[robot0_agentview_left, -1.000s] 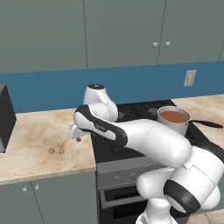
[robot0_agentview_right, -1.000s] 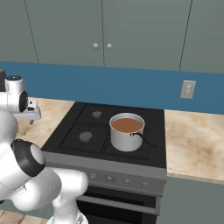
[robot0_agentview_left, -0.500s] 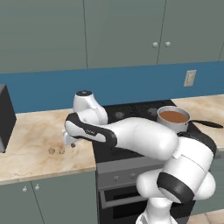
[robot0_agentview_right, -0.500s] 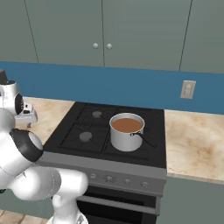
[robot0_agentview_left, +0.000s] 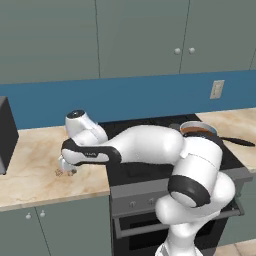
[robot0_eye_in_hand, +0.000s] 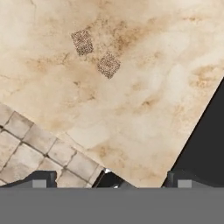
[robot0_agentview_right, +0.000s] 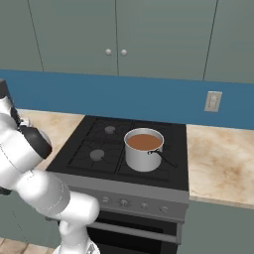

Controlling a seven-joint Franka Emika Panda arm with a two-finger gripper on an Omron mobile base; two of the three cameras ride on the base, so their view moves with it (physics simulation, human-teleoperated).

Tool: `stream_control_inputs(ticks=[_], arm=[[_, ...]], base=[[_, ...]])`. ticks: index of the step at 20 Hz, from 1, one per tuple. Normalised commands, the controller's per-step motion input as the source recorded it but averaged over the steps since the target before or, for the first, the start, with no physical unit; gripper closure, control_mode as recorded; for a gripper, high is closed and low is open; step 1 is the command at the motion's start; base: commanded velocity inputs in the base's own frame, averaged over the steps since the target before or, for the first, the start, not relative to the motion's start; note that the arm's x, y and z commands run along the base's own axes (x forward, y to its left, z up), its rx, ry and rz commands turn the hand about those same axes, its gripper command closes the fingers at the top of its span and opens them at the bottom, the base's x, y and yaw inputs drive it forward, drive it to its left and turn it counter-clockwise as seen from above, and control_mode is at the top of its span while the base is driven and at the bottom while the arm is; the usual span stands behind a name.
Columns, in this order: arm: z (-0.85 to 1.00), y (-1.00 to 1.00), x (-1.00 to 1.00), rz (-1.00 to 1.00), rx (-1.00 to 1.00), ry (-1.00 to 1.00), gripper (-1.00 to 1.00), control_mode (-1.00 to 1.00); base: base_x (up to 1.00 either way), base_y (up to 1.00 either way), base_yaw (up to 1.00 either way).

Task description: Pick up the sugar cube(s) and place them in the saucepan with hot chocolate.

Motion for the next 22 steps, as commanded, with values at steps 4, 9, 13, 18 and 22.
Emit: stream_control_inputs(ticks=[4,9,13,18,22], arm=[[-0.19,0.35,0.25,0.11,-0.07,-0.04,-1.00,-1.00],[-0.15,0.28,0.19,0.09,0.00,-0.01,-1.00,-1.00],[-0.34,0.05,0.26,0.06,0.00,0.00,-1.00,-1.00],[-0.48,0.01,0.36,0.05,-0.02,0.00,-1.00,-1.00],[-0.39,0.02,0.26,0.02,0.00,0.00,-1.00,-1.00]], base=[[0.00,0.00,0.00],[0.00,0.00,0.00],[0.00,0.00,0.00],[0.00,0.00,0.00],[0.00,0.00,0.00]])
